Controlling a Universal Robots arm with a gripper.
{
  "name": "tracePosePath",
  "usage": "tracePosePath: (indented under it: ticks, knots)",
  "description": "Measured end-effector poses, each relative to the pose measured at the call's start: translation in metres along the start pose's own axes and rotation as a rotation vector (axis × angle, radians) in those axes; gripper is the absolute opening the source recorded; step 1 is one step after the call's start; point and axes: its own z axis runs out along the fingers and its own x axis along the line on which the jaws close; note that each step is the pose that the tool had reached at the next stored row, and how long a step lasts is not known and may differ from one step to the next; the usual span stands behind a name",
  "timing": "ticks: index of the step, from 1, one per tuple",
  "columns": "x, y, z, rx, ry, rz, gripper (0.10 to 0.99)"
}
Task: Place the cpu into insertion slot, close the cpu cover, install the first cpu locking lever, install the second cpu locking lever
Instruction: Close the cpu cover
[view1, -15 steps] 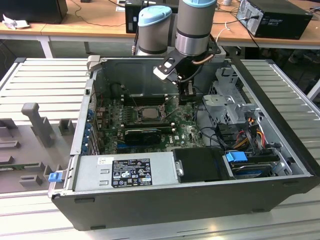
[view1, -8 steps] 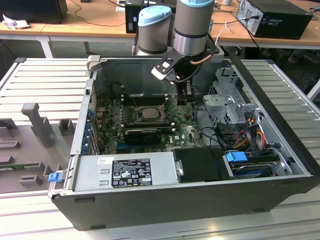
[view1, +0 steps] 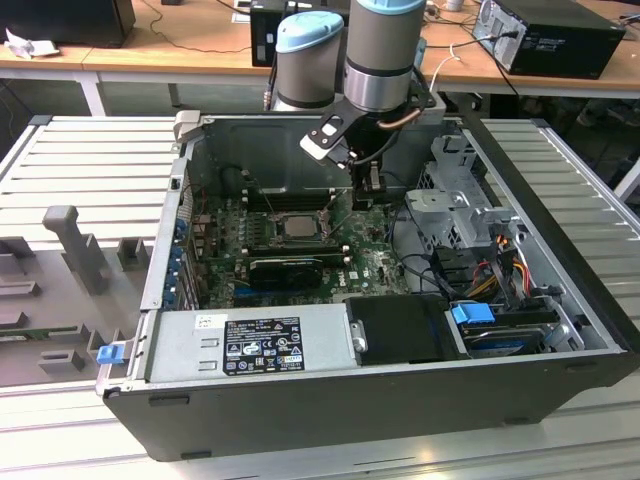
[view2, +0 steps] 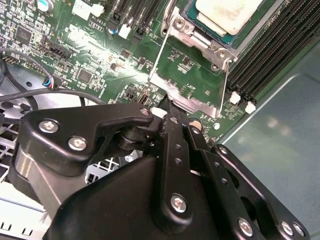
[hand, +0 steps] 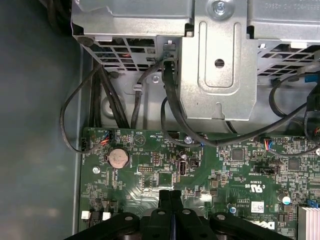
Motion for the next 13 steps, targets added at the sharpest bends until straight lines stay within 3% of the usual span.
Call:
tracePosePath:
  ticks: [13]
  knots:
    - [0.0002, -0.0053, -0.0002, 0.0, 0.0, 0.0, 0.106]
